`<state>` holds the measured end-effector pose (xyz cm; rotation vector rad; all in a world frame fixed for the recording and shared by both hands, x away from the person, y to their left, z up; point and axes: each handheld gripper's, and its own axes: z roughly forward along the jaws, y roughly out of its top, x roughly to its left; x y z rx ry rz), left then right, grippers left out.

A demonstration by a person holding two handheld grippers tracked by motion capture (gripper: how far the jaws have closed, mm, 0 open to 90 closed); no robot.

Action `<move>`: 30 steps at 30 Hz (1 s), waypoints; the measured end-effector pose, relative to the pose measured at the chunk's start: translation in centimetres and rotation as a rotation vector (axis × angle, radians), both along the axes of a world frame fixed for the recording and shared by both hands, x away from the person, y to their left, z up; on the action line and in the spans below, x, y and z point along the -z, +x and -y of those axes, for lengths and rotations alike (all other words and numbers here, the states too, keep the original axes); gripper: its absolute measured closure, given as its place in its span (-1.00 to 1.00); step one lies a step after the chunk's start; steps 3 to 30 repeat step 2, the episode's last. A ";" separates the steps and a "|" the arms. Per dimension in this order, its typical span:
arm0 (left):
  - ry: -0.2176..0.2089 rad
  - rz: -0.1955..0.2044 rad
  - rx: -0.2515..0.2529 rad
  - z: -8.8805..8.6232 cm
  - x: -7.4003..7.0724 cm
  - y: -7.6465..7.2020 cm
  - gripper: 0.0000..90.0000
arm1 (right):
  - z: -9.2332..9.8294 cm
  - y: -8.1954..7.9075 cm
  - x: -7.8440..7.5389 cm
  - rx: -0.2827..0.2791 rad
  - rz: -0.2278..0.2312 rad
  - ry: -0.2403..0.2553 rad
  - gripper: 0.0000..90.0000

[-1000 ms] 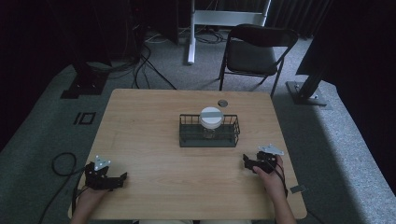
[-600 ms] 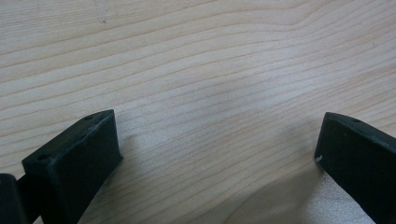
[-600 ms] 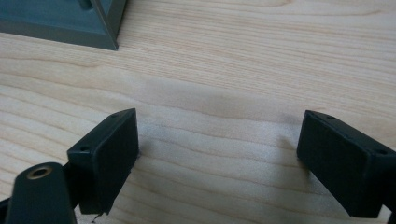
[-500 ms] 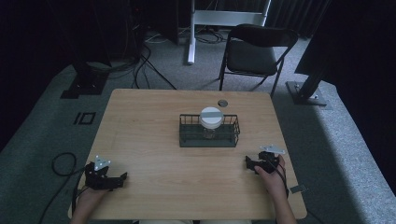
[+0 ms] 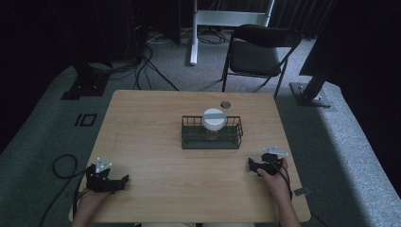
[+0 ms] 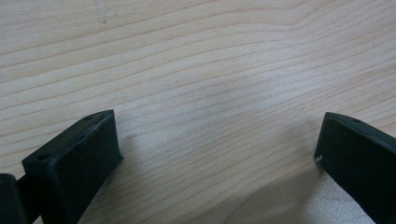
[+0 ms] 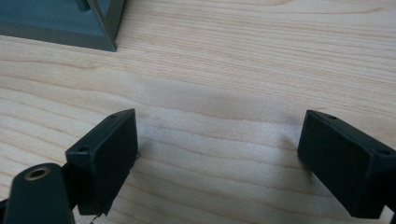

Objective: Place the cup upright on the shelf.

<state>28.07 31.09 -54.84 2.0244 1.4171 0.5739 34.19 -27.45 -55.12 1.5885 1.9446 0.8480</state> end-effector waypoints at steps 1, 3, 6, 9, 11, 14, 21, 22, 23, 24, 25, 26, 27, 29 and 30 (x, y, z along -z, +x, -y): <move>0.000 0.000 -0.001 0.0 0.0 0.0 -1.00 | 0.0 0.0 0.0 0.000 0.000 0.000 -0.74; 0.000 0.000 -0.002 0.0 0.0 0.0 -1.00 | 0.0 0.0 0.0 0.000 0.000 0.000 -0.74; 0.000 0.000 -0.002 0.0 0.0 0.0 -1.00 | 0.0 0.0 0.0 0.000 0.000 0.000 -0.74; 0.000 0.000 -0.002 0.0 0.0 0.0 -1.00 | 0.0 0.0 0.0 0.000 0.000 0.000 -0.74; 0.000 0.000 -0.002 0.0 0.0 0.0 -1.00 | 0.0 0.0 0.0 0.000 0.000 0.000 -0.74; 0.000 0.000 -0.002 0.0 0.0 0.0 -1.00 | 0.0 0.0 0.0 0.000 0.000 0.000 -0.74; 0.000 0.000 -0.002 0.0 0.0 0.0 -1.00 | 0.0 0.0 0.0 0.000 0.000 0.000 -0.74; 0.000 0.000 -0.002 0.0 0.0 0.0 -1.00 | 0.0 0.0 0.0 0.000 0.000 0.000 -0.74; 0.000 0.000 -0.002 0.0 0.0 0.0 -1.00 | 0.0 0.0 0.0 0.000 0.000 0.000 -0.74; 0.000 0.000 -0.002 0.0 0.0 0.0 -1.00 | 0.0 0.0 0.0 0.000 0.000 0.000 -0.74; 0.000 0.000 -0.002 0.0 0.0 0.0 -1.00 | 0.0 0.0 0.0 0.000 0.000 0.000 -0.74; 0.000 0.000 -0.002 0.0 0.0 0.0 -1.00 | 0.0 0.0 0.0 0.000 0.000 0.000 -0.74; 0.000 0.000 -0.002 0.0 0.0 0.0 -1.00 | 0.0 0.0 0.0 0.000 0.000 0.000 -0.74; 0.000 0.000 -0.002 0.0 0.0 0.0 -1.00 | 0.0 0.0 0.0 0.000 0.000 0.000 -0.74; 0.000 0.000 -0.002 0.0 0.0 0.0 -1.00 | 0.0 0.0 0.0 0.000 0.000 0.000 -0.74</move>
